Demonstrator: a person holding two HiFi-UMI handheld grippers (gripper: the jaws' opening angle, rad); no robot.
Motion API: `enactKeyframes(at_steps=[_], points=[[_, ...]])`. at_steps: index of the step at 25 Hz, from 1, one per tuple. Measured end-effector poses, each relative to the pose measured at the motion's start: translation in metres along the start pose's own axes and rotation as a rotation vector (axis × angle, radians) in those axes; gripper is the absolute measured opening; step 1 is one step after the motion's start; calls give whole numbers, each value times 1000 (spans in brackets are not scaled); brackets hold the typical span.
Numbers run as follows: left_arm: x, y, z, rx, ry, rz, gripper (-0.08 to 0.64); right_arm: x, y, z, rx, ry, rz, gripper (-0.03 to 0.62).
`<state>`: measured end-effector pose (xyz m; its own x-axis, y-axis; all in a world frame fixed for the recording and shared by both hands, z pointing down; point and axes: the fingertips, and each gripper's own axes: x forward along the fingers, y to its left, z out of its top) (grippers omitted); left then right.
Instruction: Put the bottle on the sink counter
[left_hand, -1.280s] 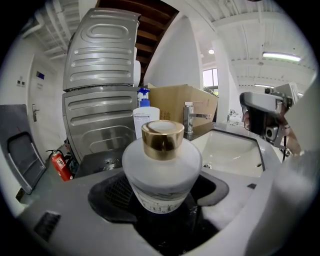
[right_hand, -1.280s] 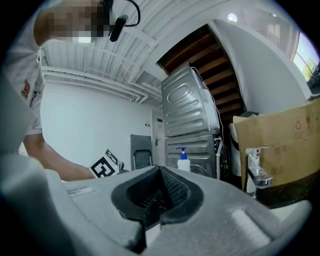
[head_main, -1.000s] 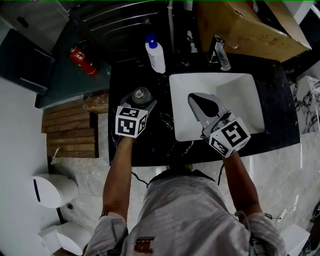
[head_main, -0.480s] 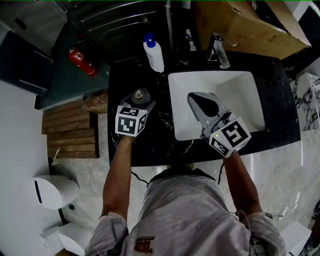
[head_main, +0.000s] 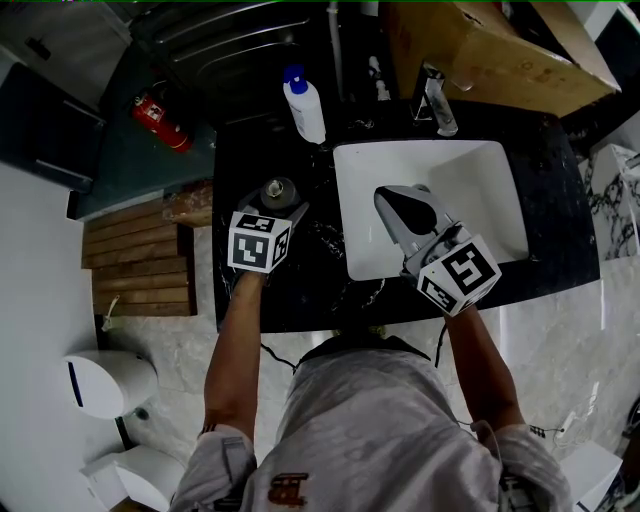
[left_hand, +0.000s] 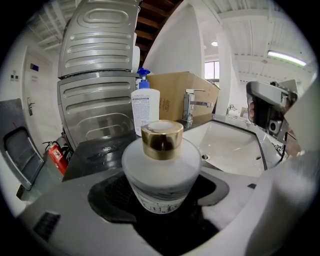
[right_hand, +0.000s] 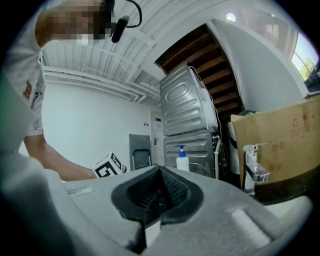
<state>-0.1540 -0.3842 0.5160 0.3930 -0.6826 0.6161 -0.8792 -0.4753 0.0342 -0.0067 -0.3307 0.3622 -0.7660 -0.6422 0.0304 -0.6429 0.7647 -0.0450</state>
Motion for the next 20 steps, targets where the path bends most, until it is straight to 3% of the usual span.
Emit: enactKeyframes(at_steps=[11,20], points=[[-21,3,9,1,-80,26,391,1,5,1,-9,9,17,0],[-82,-21,57,12,-316,24,391,-2,10,10,-16,-10,24,0]])
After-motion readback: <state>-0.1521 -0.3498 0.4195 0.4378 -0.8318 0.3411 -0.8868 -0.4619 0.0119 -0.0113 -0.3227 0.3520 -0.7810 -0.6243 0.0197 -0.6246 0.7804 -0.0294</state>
